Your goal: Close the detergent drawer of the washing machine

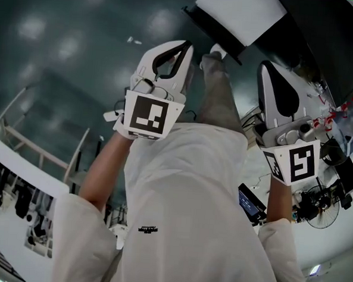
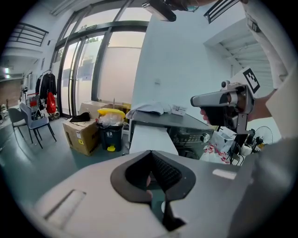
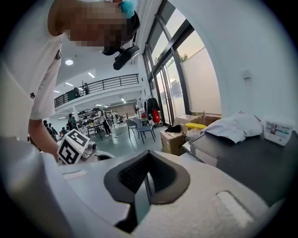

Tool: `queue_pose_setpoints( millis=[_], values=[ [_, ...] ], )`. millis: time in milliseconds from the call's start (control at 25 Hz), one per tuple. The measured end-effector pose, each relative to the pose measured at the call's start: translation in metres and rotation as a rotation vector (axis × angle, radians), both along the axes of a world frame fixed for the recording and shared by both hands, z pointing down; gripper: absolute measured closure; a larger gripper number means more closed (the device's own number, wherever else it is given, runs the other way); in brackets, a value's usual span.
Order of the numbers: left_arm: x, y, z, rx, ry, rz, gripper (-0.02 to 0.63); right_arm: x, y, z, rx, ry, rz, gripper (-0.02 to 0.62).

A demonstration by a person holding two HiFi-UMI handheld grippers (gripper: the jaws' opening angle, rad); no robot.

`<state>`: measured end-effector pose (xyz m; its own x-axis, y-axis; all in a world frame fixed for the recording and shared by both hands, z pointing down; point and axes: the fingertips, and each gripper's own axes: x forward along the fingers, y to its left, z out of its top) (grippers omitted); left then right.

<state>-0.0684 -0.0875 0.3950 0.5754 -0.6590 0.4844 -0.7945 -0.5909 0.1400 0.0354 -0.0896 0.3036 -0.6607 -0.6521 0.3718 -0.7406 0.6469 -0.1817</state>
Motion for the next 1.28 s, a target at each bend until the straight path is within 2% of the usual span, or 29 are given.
queue_pose_setpoints(
  millis=[120, 520, 840, 1280],
  values=[
    [0.007, 0.0, 0.008, 0.031, -0.017, 0.043, 0.589, -0.001, 0.002, 0.006, -0.008, 0.0, -0.008, 0.594],
    [0.026, 0.003, 0.051, 0.015, 0.004, 0.062, 0.589, 0.002, 0.006, 0.032, -0.033, 0.018, 0.042, 0.594],
    [0.033, -0.005, 0.076, 0.011, -0.029, 0.077, 0.589, 0.008, 0.006, 0.053, -0.063, 0.004, 0.107, 0.594],
    [0.048, -0.012, 0.09, 0.01, -0.045, 0.114, 0.587, 0.019, 0.004, 0.061, -0.08, -0.011, 0.137, 0.594]
  ],
)
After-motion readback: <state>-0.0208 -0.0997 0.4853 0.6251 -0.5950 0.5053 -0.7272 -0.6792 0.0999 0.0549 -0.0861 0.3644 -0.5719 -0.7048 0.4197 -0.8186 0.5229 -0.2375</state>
